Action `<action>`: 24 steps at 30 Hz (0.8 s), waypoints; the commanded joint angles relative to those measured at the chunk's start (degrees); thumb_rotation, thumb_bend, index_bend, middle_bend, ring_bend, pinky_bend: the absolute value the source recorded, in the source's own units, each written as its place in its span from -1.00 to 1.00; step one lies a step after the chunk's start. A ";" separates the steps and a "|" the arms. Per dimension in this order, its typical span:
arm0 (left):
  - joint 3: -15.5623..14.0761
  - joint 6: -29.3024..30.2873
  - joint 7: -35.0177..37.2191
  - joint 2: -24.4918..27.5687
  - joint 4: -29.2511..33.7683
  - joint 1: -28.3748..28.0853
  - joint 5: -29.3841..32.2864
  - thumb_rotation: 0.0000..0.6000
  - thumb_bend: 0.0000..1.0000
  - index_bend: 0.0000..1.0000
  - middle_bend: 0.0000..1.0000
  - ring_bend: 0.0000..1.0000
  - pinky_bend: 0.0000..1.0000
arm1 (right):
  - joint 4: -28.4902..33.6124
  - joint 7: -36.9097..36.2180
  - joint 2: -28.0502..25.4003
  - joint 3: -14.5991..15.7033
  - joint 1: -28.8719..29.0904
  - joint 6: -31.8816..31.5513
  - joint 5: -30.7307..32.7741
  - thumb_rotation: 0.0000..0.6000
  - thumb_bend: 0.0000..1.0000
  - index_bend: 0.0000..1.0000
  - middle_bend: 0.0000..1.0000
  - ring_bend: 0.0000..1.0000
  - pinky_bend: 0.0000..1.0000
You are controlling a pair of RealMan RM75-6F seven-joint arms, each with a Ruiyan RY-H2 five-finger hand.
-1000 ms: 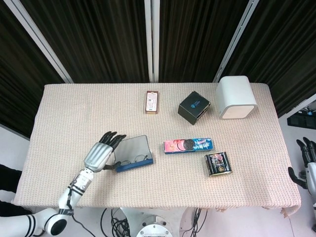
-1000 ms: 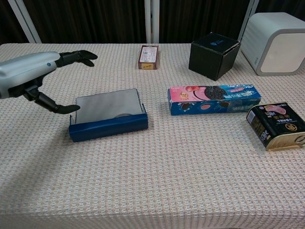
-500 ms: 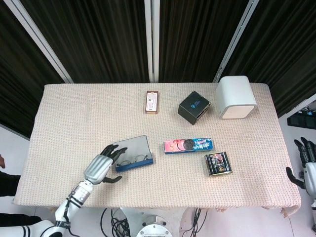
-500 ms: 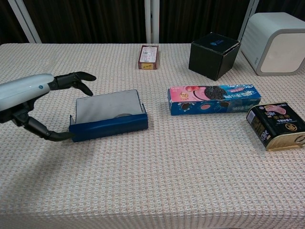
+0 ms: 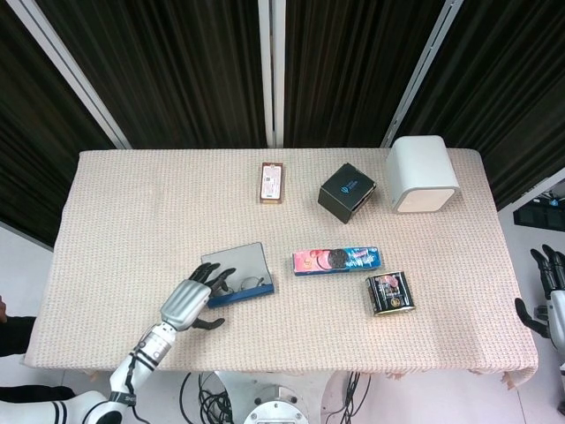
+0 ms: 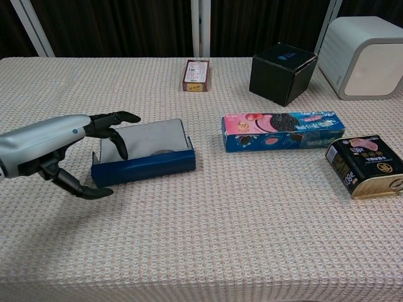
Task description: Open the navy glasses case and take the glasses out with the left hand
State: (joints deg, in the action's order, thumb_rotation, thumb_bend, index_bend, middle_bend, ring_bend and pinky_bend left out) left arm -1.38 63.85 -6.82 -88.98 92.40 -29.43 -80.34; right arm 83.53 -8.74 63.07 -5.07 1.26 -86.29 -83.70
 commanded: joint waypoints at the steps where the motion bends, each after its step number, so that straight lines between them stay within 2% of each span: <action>1: -0.28 -0.45 -1.38 0.71 0.95 0.34 0.58 1.00 -0.61 -0.89 -0.28 -0.93 -0.76 | -0.08 -0.08 0.02 0.03 0.04 0.05 -0.07 1.00 -0.40 -1.00 -1.00 -1.00 -1.00; 8: -1.22 -1.38 -3.76 1.73 4.10 0.64 0.28 1.00 -0.61 -0.87 -0.10 -0.79 -0.69 | -0.13 -0.25 0.09 0.04 0.00 -0.29 -0.36 1.00 -0.40 -1.00 -1.00 -1.00 -1.00; 18: -2.98 -2.31 -5.45 1.82 7.92 0.79 -2.40 1.00 -0.60 -0.87 -0.08 -0.72 -0.61 | -0.05 -0.08 0.21 0.13 0.01 -0.27 -0.48 1.00 -0.40 -1.00 -1.00 -1.00 -1.00; 24: -2.18 -1.27 -6.49 1.55 8.89 0.71 -4.18 1.00 -0.59 -0.86 -0.10 -0.69 -0.57 | -0.18 -0.24 0.24 0.19 -0.04 -0.21 -0.43 1.00 -0.40 -1.00 -1.00 -1.00 -1.00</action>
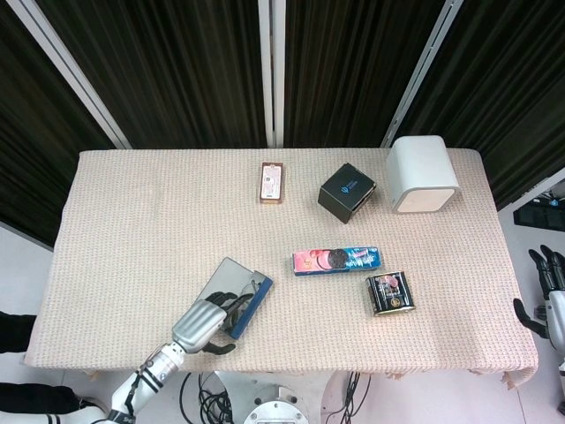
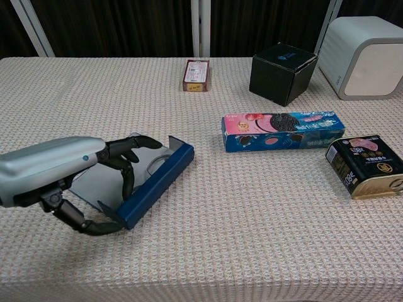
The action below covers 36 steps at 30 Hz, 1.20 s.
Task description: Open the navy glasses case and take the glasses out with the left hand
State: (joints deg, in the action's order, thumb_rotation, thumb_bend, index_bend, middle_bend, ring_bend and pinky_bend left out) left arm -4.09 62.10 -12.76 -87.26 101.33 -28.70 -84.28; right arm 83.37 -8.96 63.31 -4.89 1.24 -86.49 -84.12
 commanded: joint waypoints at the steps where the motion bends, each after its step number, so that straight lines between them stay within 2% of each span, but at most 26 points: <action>1: 0.94 0.74 -0.85 -0.29 -0.26 -0.01 -0.12 1.00 -0.59 -0.85 -0.13 -0.69 -0.56 | -0.05 -0.07 -0.01 0.01 -0.03 -0.03 0.00 1.00 -0.40 -1.00 -1.00 -1.00 -1.00; 5: 3.77 1.89 0.13 -0.96 -1.37 -0.47 0.19 1.00 -0.57 -0.83 -0.24 -0.72 -0.58 | -0.23 -0.17 -0.02 -0.01 -0.08 -0.09 0.04 1.00 -0.40 -1.00 -1.00 -1.00 -1.00; 8: 5.57 1.46 4.72 -0.92 -2.23 -2.34 -2.52 1.00 -0.53 -0.83 -0.34 -0.83 -0.71 | -0.27 -0.20 0.04 -0.06 -0.05 -0.02 0.14 1.00 -0.40 -1.00 -1.00 -1.00 -1.00; 11: 6.65 -0.09 8.90 -1.20 -4.19 -4.60 -4.66 1.00 -0.50 -0.83 -0.36 -0.84 -0.74 | -0.22 -0.08 0.17 -0.04 0.07 0.14 0.07 1.00 -0.40 -1.00 -1.00 -1.00 -1.00; 20: 6.29 -6.52 12.81 -4.75 -8.45 -8.93 -4.67 1.00 -0.47 -0.84 -0.46 -0.94 -0.78 | -0.44 -0.11 0.39 -0.07 0.24 0.56 0.32 1.00 -0.40 -1.00 -1.00 -1.00 -1.00; 28: 7.23 -7.44 8.21 -9.35 -13.84 -11.39 -5.20 1.00 -0.47 -0.84 -0.48 -0.98 -0.79 | -1.04 -1.01 0.35 -0.10 -0.02 0.32 0.47 1.00 -0.40 -1.00 -1.00 -1.00 -1.00; 36: 7.14 -10.24 2.08 -10.00 -15.66 -12.33 -1.66 1.00 -0.47 -0.84 -0.45 -1.00 -0.82 | -1.81 -2.00 0.37 -0.15 -0.05 0.64 0.76 1.00 -0.40 -1.00 -1.00 -1.00 -1.00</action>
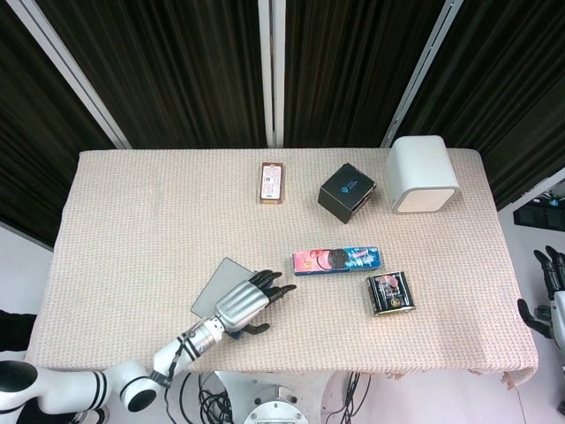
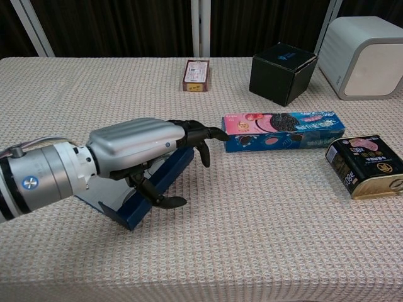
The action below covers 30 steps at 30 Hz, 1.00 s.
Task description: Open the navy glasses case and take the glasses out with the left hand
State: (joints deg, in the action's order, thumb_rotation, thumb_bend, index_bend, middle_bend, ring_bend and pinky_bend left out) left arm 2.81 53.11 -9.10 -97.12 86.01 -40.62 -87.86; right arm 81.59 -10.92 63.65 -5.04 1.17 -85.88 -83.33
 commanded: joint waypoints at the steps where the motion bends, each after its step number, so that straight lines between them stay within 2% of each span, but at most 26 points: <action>1: 0.52 -1.50 -2.10 -0.09 -0.25 -0.47 2.69 1.00 -0.47 -0.84 -0.45 -1.00 -0.83 | -0.08 -0.05 0.06 0.01 0.05 0.06 -0.05 1.00 -0.40 -1.00 -1.00 -1.00 -1.00; 10: 3.82 -4.13 -8.02 2.11 2.52 -1.10 13.57 1.00 -0.49 -0.84 -0.38 -1.00 -0.83 | 0.06 0.21 0.08 -0.22 0.20 -0.20 -0.25 1.00 -0.40 -1.00 -1.00 -1.00 -1.00; 19: 5.80 -3.51 -13.34 3.24 2.97 -1.93 22.16 1.00 -0.49 -0.83 -0.38 -1.00 -0.83 | 0.47 1.14 0.19 -0.20 0.37 -0.11 -0.32 1.00 -0.40 -1.00 -1.00 -1.00 -1.00; 30: 7.78 -2.58 -20.45 4.93 2.50 -4.16 35.66 1.00 -0.49 -0.83 -0.35 -1.00 -0.83 | 0.85 1.65 0.05 -0.31 0.41 0.01 -0.03 1.00 -0.40 -1.00 -1.00 -1.00 -1.00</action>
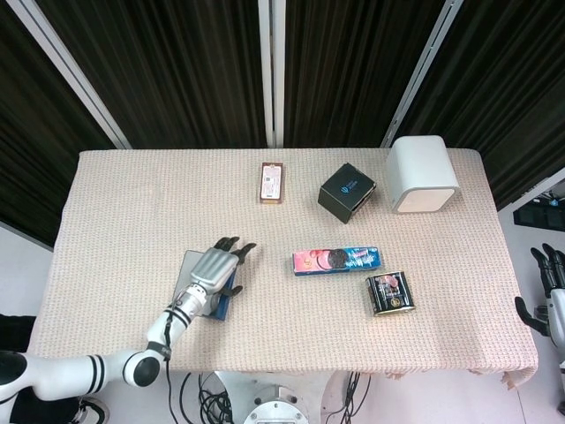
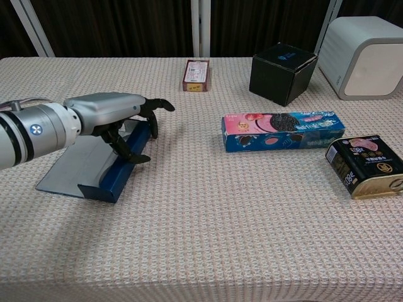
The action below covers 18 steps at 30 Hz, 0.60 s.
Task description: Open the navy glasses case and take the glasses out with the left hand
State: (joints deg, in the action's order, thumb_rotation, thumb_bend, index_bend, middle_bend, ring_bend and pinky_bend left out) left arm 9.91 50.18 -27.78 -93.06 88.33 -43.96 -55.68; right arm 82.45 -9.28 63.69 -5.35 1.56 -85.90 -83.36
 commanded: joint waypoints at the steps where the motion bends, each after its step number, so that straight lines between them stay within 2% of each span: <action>1: 0.86 0.44 -1.82 1.12 0.45 -0.93 4.32 1.00 -0.49 -0.83 -0.34 -0.99 -0.82 | -0.02 0.00 0.03 0.01 0.05 0.08 -0.01 1.00 -0.40 -1.00 -1.00 -1.00 -1.00; 6: 2.36 0.03 1.49 2.72 2.81 -1.04 6.79 1.00 -0.51 -0.83 -0.32 -0.94 -0.81 | 0.12 0.10 0.13 0.03 0.16 0.00 -0.27 1.00 -0.40 -1.00 -1.00 -1.00 -1.00; 10: 2.79 0.62 4.70 3.77 4.68 -0.79 3.97 0.99 -0.45 -0.81 -0.34 -0.93 -0.81 | 0.11 0.28 0.25 0.06 0.13 -0.22 -0.44 1.00 -0.40 -1.00 -1.00 -1.00 -1.00; 14: 1.68 0.27 6.46 5.27 6.06 -0.96 -1.39 0.92 -0.21 -0.80 -0.35 -0.93 -0.81 | 0.00 0.38 0.33 0.10 0.10 -0.25 -0.43 1.00 -0.40 -1.00 -1.00 -1.00 -1.00; 18: -0.93 -4.77 6.52 9.22 6.50 -3.06 -7.74 1.00 0.19 -0.88 -0.41 -0.97 -0.85 | -0.15 0.38 0.40 0.15 0.11 -0.15 -0.40 1.00 -0.40 -1.00 -1.00 -1.00 -1.00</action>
State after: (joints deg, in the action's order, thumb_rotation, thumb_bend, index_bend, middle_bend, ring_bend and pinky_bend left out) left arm 10.86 48.71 -21.67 -86.67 94.13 -45.57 -59.53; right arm 82.29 -8.90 64.09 -5.21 1.67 -86.05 -83.76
